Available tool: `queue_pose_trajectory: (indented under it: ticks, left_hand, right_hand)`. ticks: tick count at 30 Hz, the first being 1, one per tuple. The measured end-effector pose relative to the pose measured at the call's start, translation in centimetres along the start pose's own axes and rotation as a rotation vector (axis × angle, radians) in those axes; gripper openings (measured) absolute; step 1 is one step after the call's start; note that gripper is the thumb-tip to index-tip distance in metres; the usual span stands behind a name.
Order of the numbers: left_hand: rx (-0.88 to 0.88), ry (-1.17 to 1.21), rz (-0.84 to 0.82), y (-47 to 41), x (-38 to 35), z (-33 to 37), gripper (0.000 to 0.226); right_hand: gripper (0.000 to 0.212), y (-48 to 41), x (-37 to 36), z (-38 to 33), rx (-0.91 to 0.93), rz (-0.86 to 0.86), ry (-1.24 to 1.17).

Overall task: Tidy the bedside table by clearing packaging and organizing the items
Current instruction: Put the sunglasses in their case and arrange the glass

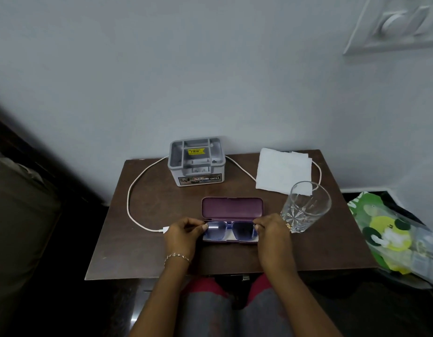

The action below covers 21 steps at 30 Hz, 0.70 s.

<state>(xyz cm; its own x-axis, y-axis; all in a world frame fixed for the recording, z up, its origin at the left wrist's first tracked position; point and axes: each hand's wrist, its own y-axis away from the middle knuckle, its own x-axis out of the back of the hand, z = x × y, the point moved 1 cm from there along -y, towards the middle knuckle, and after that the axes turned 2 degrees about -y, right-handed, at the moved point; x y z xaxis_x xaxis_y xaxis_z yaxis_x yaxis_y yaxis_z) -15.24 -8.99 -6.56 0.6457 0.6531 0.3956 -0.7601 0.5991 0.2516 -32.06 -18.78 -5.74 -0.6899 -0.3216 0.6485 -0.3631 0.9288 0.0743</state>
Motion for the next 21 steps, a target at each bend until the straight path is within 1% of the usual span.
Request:
queue_pose_trajectory:
  ticks: [1,3,6,8,9,11,13,16,18,21]
  left_hand:
    - [0.002,0.011,-0.009,-0.1,0.0,0.0,0.022]
    - [0.021,0.080,-0.053,-0.4,-0.1,0.0,0.027]
    - [0.018,0.174,-0.174,-0.6,0.1,0.0,0.043]
    - [-0.005,0.183,-0.261,-0.8,0.4,0.0,0.054]
    - [-0.018,0.183,-0.300,-0.7,0.6,0.0,0.053]
    - [-0.035,0.191,-0.343,-0.5,0.9,0.3,0.052]
    - [-0.021,0.229,-0.337,-0.3,1.2,0.4,0.052]
    - [0.083,0.345,-0.324,0.3,1.7,0.1,0.047]
    - [0.125,0.395,-0.290,0.8,1.9,-0.2,0.041]
    - [0.159,0.494,-0.262,1.5,1.6,-0.4,0.030]
  right_hand:
    - [0.016,0.1,0.0,0.0,-0.008,0.022,-0.017]
    - [0.018,0.4,0.2,-0.1,-0.004,0.074,-0.054]
    - [0.032,0.5,0.1,0.1,-0.066,0.109,-0.161]
    - [0.049,0.3,-0.2,0.4,-0.114,0.059,-0.191]
    - [0.056,0.2,-0.4,0.5,-0.140,0.025,-0.199]
    - [0.062,0.0,-0.7,0.6,-0.191,-0.030,-0.262]
    - [0.062,0.0,-0.5,0.3,-0.214,-0.082,-0.374]
    - [0.060,0.1,0.2,-0.3,-0.193,-0.115,-0.525]
    - [0.054,0.0,0.3,-0.3,-0.207,-0.094,-0.609]
    - [0.047,0.0,-0.2,0.1,-0.275,-0.033,-0.679]
